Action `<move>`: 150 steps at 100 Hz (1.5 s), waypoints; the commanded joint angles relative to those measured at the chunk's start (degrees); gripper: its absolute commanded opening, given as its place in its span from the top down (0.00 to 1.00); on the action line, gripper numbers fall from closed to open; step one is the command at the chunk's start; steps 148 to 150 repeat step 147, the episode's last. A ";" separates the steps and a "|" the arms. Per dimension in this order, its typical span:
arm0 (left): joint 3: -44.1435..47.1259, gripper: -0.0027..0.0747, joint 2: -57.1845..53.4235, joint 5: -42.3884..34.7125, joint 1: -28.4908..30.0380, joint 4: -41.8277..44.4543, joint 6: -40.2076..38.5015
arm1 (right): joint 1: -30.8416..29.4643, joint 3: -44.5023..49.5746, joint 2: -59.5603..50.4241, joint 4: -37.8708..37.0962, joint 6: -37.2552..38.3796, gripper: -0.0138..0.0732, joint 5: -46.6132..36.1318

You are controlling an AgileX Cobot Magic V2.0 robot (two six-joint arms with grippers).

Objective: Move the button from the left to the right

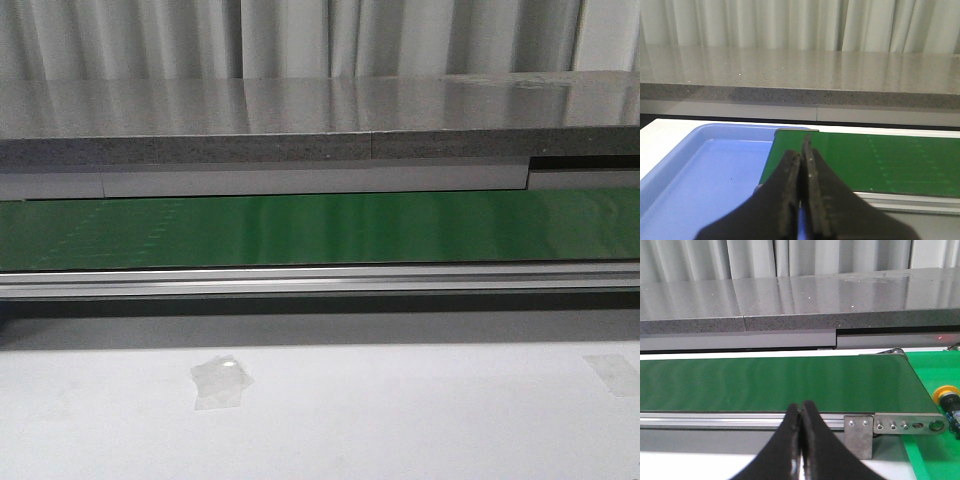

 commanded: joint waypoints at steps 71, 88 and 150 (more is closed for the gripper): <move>2.64 0.99 -1.93 -4.73 -0.38 -2.58 -0.58 | 0.11 -0.81 -1.09 -0.02 -0.19 0.92 -4.39; 2.64 0.99 -1.93 -4.73 -0.38 -2.58 -0.58 | 0.11 -0.81 -1.09 -0.02 -0.19 0.92 -4.39; 2.64 0.99 -1.93 -4.63 -0.52 -2.58 -0.58 | 0.11 -0.81 -1.09 -0.02 -0.19 0.92 -4.39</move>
